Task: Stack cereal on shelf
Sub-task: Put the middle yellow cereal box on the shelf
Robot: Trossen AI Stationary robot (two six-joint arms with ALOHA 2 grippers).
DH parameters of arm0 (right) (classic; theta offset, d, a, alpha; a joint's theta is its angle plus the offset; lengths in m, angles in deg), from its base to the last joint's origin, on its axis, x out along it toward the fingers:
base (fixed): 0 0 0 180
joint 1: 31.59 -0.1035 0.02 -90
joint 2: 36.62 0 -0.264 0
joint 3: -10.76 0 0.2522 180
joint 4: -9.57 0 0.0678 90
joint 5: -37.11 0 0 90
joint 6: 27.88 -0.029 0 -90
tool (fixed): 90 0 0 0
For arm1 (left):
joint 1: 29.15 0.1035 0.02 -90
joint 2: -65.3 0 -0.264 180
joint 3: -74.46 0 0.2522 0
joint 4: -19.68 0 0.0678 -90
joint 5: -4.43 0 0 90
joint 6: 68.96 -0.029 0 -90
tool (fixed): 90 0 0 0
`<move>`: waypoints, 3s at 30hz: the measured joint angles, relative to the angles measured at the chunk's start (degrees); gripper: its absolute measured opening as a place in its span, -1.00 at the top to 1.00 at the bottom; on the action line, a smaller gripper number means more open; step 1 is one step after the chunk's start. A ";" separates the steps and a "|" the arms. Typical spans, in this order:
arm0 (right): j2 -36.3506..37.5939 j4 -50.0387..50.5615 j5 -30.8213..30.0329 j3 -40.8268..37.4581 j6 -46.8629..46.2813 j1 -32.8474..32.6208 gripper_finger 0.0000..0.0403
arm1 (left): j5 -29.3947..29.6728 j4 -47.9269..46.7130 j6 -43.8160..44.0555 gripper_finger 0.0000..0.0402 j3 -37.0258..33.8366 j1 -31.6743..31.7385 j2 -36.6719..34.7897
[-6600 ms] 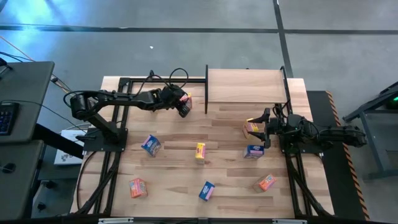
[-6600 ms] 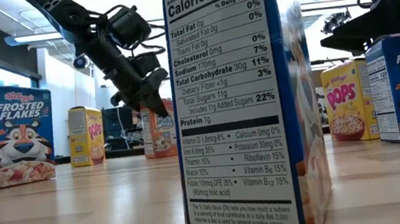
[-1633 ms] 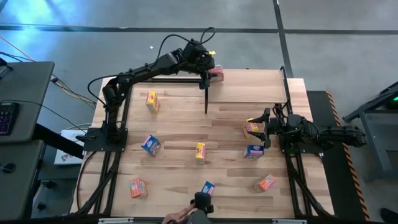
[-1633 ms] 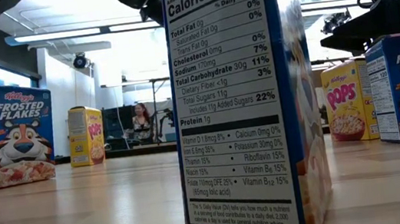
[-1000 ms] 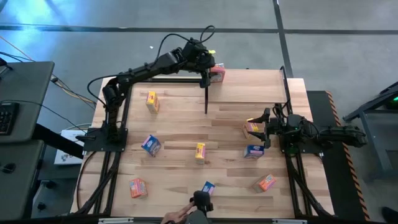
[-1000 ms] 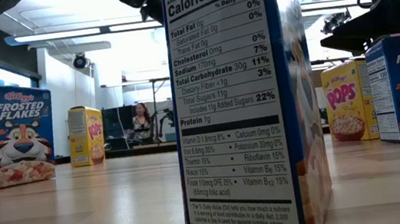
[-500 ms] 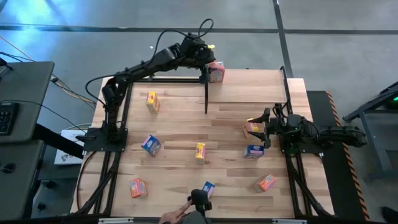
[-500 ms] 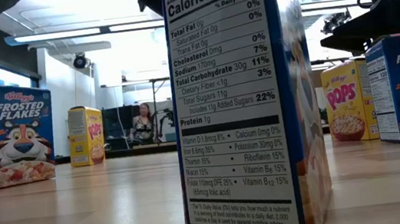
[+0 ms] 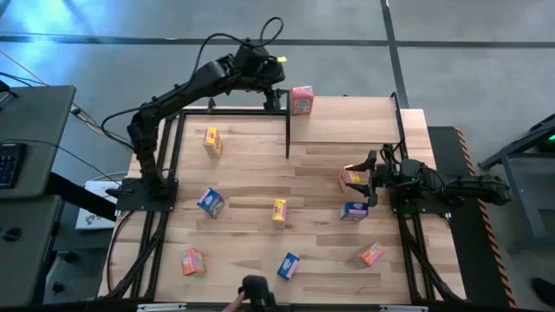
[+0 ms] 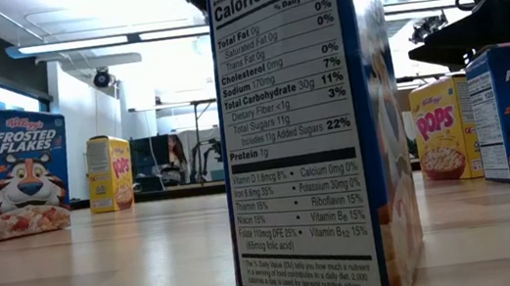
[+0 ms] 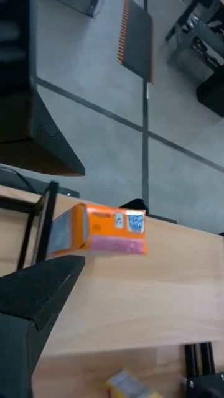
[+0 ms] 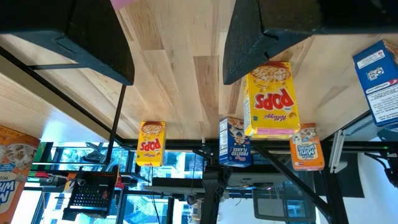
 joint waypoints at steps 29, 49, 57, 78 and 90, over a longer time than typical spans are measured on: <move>0.00 0.00 0.00 -0.02 0.02 0.00 -0.19 | -0.34 3.78 17.84 -0.05 -32.04 -14.27 -31.84; 0.00 0.02 0.00 0.00 0.00 0.00 -0.19 | 0.33 27.29 27.54 -0.05 -56.97 -20.22 -40.10; 0.00 0.01 0.00 -0.01 0.00 0.00 -0.19 | 4.32 28.99 30.67 -0.05 -58.05 -25.20 -40.06; 0.00 -2.67 0.59 -0.06 -3.00 0.00 -0.19 | 13.06 34.35 33.24 -0.05 -58.05 -30.65 -40.06; 0.00 -18.75 2.80 -0.06 -4.75 0.00 -0.21 | 13.06 34.33 34.18 -0.05 -58.05 -30.64 -40.06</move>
